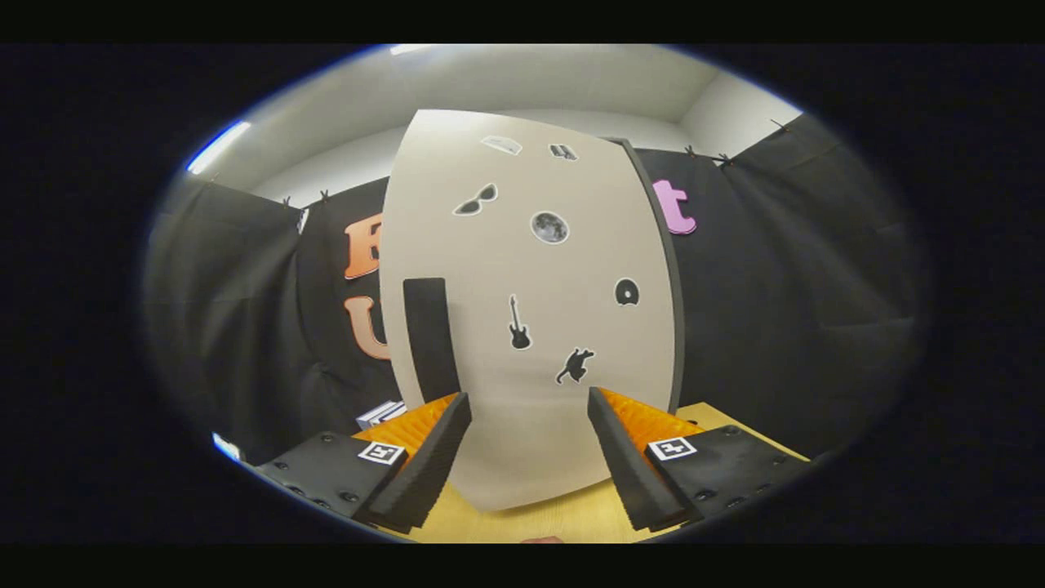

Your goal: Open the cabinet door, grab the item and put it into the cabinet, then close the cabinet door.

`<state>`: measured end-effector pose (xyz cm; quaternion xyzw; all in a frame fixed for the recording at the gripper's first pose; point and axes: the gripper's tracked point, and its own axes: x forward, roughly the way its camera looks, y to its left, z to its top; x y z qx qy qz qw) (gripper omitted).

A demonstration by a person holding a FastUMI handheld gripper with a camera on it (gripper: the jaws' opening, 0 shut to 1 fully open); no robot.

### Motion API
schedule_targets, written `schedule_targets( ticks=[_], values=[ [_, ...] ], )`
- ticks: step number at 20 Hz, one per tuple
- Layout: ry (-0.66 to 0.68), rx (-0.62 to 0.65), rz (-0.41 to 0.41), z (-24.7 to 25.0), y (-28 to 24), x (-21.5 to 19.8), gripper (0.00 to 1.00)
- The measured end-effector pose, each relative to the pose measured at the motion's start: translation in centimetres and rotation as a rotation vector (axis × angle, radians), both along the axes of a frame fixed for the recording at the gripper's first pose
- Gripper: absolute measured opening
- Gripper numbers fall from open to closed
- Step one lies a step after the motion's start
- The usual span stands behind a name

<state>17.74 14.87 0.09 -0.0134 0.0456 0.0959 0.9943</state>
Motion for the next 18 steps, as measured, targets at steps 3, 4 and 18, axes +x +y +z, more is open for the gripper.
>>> schedule_targets(
  ticks=[3,4,18],
  values=[
    [0.008,0.012,0.038,-0.2,1.2,1.1,0.94],
    [0.008,0.006,0.045,-0.3,1.4,1.3,0.94],
    [0.039,-0.053,0.078,-0.9,4.6,5.2,0.96]
  ],
)
